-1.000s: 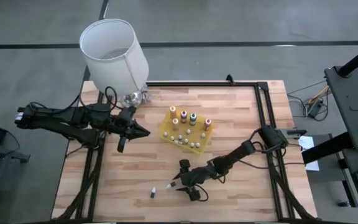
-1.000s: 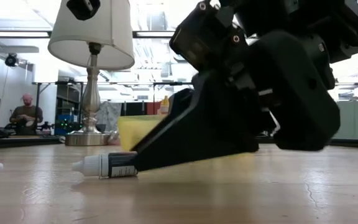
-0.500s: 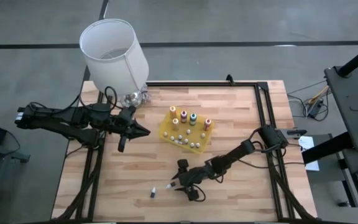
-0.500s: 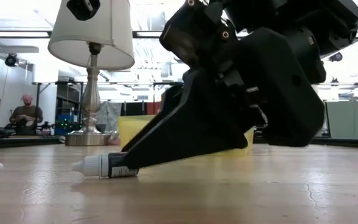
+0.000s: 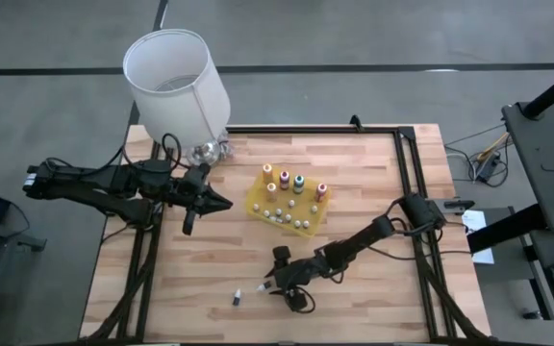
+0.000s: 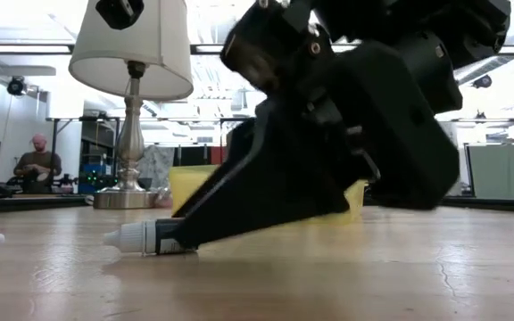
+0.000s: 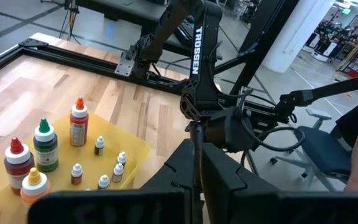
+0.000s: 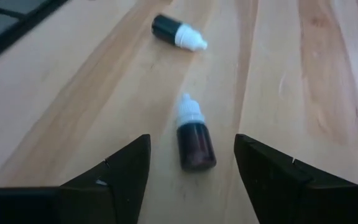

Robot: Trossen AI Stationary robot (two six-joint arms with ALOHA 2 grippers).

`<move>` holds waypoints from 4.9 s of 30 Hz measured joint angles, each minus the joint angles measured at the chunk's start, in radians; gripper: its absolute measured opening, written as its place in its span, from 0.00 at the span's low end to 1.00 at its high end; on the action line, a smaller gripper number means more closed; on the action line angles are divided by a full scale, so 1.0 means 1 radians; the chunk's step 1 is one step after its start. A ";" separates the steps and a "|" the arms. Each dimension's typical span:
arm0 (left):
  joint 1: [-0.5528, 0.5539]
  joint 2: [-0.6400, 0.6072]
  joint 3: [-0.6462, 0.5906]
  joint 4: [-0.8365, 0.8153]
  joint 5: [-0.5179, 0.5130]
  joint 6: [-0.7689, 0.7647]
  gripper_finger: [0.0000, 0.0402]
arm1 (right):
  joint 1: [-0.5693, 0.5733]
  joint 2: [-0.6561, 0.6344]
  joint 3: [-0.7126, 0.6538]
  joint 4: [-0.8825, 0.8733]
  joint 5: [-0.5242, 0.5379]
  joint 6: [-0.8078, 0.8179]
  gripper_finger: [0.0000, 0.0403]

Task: Pick & Place food coloring
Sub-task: Put the small orange food coloring bottle into the yellow bin

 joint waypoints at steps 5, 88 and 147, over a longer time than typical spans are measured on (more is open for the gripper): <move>0.000 0.000 0.000 0.006 -0.001 -0.001 0.00 | 0.000 0.031 0.012 0.008 -0.016 0.026 0.49; -0.020 0.258 0.297 0.017 0.049 0.232 0.41 | -0.078 -0.285 1.020 -1.365 0.539 0.191 0.21; -0.017 0.403 0.479 -0.045 -0.062 0.334 0.41 | -0.087 -0.285 1.057 -1.395 0.536 0.160 0.20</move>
